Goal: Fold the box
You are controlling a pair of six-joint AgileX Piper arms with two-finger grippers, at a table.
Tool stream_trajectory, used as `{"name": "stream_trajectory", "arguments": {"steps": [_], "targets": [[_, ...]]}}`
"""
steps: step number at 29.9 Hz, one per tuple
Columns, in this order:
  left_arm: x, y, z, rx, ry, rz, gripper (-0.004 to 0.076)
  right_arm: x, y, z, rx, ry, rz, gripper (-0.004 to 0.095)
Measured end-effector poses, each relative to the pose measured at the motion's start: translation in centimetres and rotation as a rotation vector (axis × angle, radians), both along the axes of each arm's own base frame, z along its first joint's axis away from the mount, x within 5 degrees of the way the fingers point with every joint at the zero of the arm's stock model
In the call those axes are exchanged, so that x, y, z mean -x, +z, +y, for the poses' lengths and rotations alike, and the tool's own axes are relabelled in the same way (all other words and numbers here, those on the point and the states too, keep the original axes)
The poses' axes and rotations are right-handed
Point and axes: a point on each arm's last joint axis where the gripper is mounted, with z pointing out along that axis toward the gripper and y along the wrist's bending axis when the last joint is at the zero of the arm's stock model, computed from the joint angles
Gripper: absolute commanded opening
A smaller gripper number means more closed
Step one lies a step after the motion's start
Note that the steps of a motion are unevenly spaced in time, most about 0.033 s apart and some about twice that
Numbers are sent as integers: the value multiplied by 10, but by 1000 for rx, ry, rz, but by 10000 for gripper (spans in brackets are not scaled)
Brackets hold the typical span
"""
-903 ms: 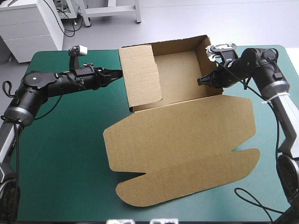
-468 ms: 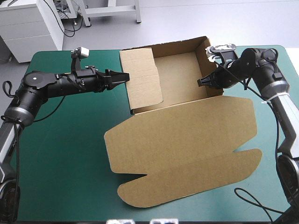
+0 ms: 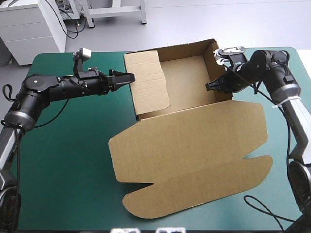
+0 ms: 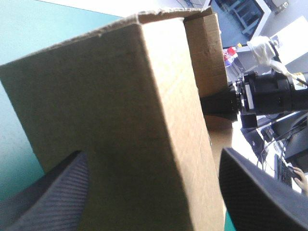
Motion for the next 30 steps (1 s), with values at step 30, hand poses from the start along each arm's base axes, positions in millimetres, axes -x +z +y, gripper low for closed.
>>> {"name": "stream_trajectory", "arguments": {"steps": [30], "targets": [[16, 12, -55, -380, 345, 272, 435, 6, 40, 28, 55, 3, -106, -15]]}}
